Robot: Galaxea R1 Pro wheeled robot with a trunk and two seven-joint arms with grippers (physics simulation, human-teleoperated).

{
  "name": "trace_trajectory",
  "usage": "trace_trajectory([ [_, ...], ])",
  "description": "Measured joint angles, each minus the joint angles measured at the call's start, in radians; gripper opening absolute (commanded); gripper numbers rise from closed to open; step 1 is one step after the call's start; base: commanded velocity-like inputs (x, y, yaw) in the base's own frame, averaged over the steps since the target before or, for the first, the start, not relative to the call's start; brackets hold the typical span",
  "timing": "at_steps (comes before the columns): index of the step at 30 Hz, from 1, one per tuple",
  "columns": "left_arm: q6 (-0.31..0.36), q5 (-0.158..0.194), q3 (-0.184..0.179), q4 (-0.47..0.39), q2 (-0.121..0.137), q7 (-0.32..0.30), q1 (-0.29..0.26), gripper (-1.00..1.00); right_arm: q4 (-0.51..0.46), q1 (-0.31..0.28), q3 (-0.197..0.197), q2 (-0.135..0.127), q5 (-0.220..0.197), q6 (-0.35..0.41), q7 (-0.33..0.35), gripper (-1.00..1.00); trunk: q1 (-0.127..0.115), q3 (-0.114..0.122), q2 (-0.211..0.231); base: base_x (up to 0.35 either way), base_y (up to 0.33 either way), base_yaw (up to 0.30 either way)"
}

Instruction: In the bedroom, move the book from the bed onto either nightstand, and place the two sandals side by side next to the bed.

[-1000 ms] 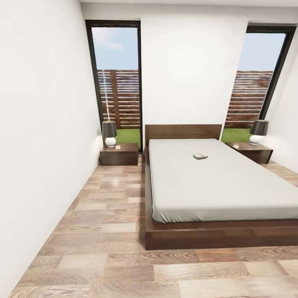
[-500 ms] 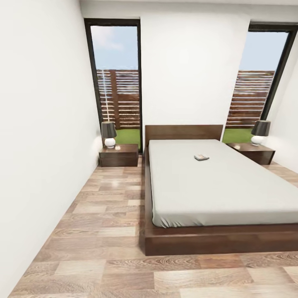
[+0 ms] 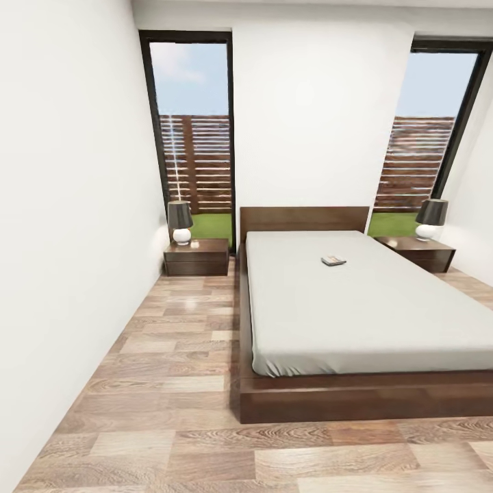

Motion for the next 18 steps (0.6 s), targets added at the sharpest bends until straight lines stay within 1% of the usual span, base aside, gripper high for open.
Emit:
trace_trajectory([
  [4, 0.000, 0.000, 0.000, 0.000, 0.000, 0.001, 0.000, 1.00, -0.007, 0.000, -0.016, -0.007, 0.000, 0.001, -0.001, 1.00, 0.000, 0.000, 0.000, 0.002, 0.000, 0.000],
  [12, 0.000, 0.000, 0.000, 0.000, 0.000, 0.002, 0.000, 1.00, -0.016, 0.000, -0.027, -0.018, 0.000, 0.002, -0.002, 1.00, 0.000, 0.000, 0.000, 0.001, 0.000, 0.000],
  [18, 0.000, 0.000, 0.000, -0.001, -0.001, 0.002, -0.001, 1.00, -0.021, -0.001, -0.041, -0.034, 0.000, 0.003, -0.002, 1.00, 0.000, 0.000, 0.000, 0.000, 0.000, 0.000],
])
